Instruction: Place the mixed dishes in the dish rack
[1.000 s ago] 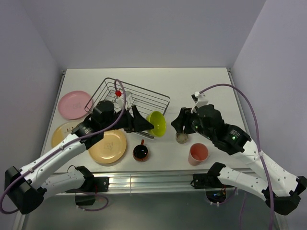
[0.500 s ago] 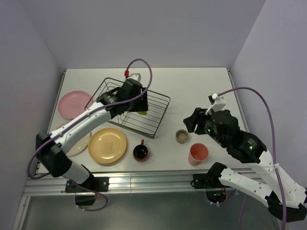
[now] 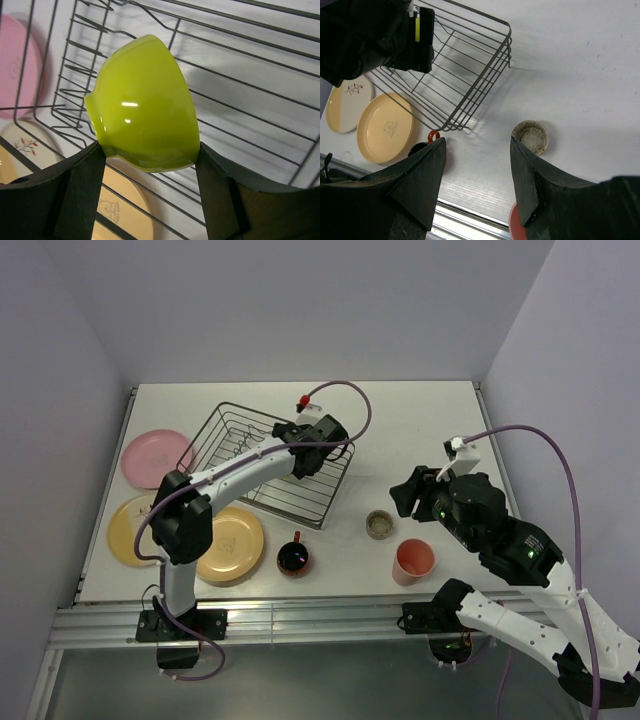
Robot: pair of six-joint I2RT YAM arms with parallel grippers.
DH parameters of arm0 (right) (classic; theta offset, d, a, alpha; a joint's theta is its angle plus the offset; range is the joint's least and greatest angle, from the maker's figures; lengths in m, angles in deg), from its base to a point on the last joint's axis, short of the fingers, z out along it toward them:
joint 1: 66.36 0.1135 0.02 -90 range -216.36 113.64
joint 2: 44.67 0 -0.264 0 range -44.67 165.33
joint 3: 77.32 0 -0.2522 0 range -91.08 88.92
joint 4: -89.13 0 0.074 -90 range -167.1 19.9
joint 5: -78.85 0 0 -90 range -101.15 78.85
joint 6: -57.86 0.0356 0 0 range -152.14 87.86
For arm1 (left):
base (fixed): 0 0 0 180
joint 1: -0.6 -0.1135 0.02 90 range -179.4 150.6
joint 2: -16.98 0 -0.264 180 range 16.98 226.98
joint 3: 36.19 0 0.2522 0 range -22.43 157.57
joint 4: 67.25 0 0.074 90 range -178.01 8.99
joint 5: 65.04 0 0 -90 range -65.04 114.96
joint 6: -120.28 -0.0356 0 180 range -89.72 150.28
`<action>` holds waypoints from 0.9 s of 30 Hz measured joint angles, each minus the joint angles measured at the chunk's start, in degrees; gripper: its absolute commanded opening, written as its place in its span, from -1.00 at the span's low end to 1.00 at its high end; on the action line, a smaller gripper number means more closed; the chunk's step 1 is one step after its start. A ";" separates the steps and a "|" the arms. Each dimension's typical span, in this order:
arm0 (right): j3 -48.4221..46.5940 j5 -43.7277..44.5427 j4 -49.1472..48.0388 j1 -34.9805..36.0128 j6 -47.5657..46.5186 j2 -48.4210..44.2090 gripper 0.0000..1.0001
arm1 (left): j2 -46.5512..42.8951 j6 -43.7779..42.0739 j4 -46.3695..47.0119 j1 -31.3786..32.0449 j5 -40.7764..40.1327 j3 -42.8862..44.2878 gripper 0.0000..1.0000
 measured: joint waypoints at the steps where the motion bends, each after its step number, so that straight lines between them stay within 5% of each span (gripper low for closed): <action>1: 0.02 0.00 0.09 -0.07 -0.02 -0.07 0.23 | 0.87 -0.26 -0.44 0.04 -0.92 0.79 -1.00; 27: 2.10 -1.22 0.42 -3.23 -0.81 -0.83 0.23 | 8.07 -5.44 -0.70 3.45 -2.51 5.18 -1.00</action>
